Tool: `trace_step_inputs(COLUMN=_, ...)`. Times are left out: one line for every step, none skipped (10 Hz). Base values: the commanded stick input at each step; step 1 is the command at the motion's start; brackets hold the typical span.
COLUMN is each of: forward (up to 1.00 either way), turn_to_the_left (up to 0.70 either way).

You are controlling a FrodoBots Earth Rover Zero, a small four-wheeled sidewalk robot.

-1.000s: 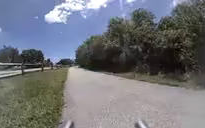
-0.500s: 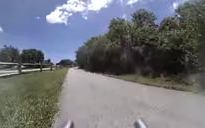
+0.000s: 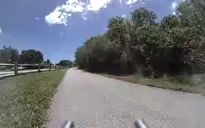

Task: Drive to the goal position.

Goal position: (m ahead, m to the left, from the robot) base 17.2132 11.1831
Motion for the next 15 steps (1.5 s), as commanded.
trace_step_inputs(forward=0.50, turn_to_the_left=0.00)
trace_step_inputs(forward=0.50, turn_to_the_left=0.00)
trace_step_inputs(forward=0.50, turn_to_the_left=0.00)
trace_step_inputs(forward=0.50, turn_to_the_left=0.00)
trace_step_inputs(forward=0.50, turn_to_the_left=0.00)
trace_step_inputs(forward=0.50, turn_to_the_left=0.00)
trace_step_inputs(forward=0.50, turn_to_the_left=0.00)
trace_step_inputs(forward=0.50, turn_to_the_left=0.00)
trace_step_inputs(forward=0.50, turn_to_the_left=0.04)
trace_step_inputs(forward=0.50, turn_to_the_left=0.25)
trace_step_inputs(forward=0.50, turn_to_the_left=0.25)
trace_step_inputs(forward=0.50, turn_to_the_left=0.25)
trace_step_inputs(forward=0.50, turn_to_the_left=0.25)
trace_step_inputs(forward=0.50, turn_to_the_left=0.25)
trace_step_inputs(forward=0.50, turn_to_the_left=0.25)
